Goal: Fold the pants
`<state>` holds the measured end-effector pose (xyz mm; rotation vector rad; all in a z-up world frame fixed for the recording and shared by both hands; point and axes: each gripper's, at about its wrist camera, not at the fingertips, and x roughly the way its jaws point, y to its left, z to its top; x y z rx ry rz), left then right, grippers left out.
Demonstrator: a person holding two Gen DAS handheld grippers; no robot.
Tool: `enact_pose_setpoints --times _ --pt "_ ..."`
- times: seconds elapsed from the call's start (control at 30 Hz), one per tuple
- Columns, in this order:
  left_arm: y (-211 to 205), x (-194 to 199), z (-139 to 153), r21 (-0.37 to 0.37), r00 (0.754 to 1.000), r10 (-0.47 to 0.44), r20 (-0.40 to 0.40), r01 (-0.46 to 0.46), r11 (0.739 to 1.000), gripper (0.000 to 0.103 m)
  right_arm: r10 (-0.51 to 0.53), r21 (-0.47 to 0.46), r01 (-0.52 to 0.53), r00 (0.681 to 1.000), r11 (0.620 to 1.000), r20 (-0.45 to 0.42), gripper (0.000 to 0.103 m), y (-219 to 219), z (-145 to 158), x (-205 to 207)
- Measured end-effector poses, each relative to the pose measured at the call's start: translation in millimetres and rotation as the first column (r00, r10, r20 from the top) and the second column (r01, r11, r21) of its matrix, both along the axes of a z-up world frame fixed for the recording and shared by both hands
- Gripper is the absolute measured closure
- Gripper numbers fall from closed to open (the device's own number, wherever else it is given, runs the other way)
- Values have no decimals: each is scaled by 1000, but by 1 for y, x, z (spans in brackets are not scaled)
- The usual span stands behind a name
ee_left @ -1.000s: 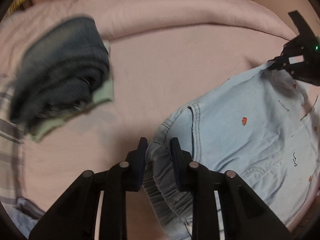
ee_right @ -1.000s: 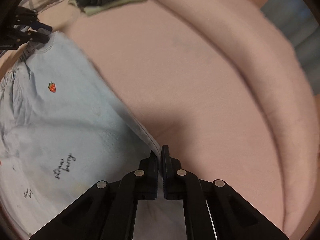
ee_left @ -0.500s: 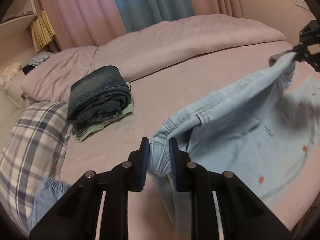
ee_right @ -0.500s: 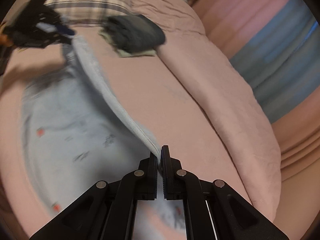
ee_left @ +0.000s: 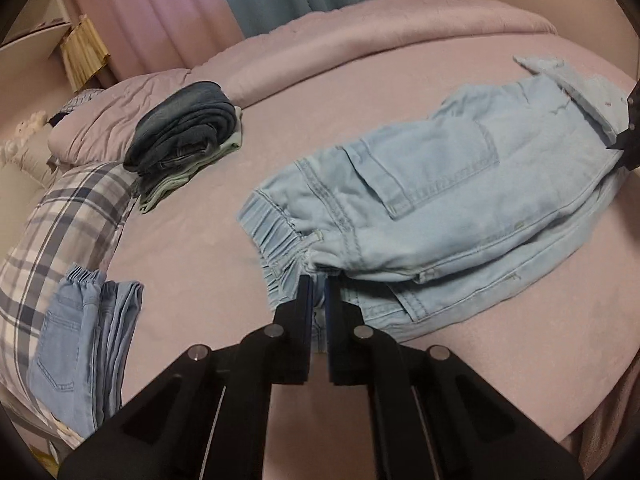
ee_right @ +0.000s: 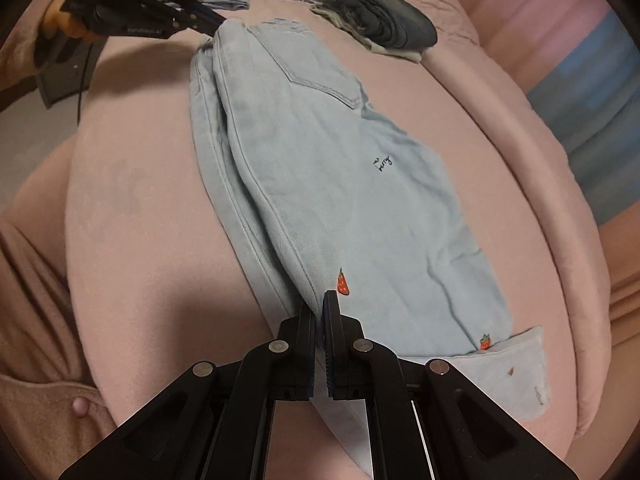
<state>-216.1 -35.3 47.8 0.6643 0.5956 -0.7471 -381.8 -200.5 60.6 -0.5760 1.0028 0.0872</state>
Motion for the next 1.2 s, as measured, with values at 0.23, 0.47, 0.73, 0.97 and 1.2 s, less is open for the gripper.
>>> enact_pose_setpoints --times 0.23,0.47,0.73,0.97,1.2 --pt "8 -5 -13 2 999 18 -49 -18 1000 95 -26 46 28 999 999 -37 99 5 -22 -13" --pt "24 16 17 -212 943 33 -331 -108 971 74 -58 99 62 997 993 -40 99 -6 -11 -9" --pt "40 59 -16 -391 619 -3 -785 -492 778 45 -70 168 71 997 983 -10 93 -6 -10 -8" --pt "41 85 -43 -382 481 18 -876 -717 582 89 -47 60 47 999 997 7 93 1 -28 1" --pt "57 57 -10 -469 634 110 -766 -667 578 92 -23 94 19 999 995 39 96 8 -12 -6"
